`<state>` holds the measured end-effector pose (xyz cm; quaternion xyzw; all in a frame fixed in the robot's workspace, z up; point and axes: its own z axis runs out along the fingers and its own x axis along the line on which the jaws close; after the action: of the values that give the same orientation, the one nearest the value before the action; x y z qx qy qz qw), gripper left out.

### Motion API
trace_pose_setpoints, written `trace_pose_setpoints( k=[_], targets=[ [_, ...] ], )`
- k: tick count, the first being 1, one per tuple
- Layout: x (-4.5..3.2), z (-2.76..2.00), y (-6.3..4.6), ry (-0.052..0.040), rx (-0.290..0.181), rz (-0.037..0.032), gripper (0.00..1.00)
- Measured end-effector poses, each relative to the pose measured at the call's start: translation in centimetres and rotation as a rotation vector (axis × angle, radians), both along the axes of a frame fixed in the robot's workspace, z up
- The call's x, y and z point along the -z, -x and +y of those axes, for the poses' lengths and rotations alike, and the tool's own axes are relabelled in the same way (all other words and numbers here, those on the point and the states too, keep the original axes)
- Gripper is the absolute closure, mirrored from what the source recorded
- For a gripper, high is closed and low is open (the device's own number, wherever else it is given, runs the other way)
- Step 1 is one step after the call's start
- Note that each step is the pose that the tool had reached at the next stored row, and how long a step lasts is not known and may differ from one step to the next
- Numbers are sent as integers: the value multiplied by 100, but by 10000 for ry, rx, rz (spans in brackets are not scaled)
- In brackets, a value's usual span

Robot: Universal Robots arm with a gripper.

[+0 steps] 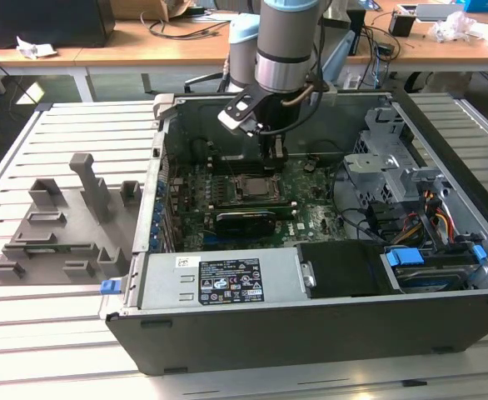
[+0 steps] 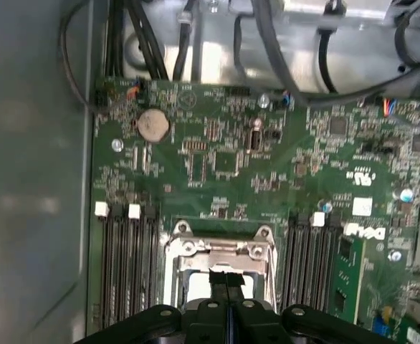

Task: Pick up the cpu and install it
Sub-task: 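Close the cpu cover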

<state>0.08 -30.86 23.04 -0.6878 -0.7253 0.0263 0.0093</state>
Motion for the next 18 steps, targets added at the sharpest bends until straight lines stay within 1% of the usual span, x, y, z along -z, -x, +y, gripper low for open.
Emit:
trace_pose_setpoints(
  k=[2, 3, 7, 12, 14, 18],
  targets=[
    [44, 0, 76, -2, 0, -1, 89],
    [74, 0, 132, -2, -1, -1, 89],
    [119, 0, 293, -15, 0, -1, 89],
    [173, 0, 444, -29, 0, -1, 89],
    [191, 0, 475, -30, 0, 0, 89],
    [220, 0, 503, -34, -1, -1, 89]
  ],
)
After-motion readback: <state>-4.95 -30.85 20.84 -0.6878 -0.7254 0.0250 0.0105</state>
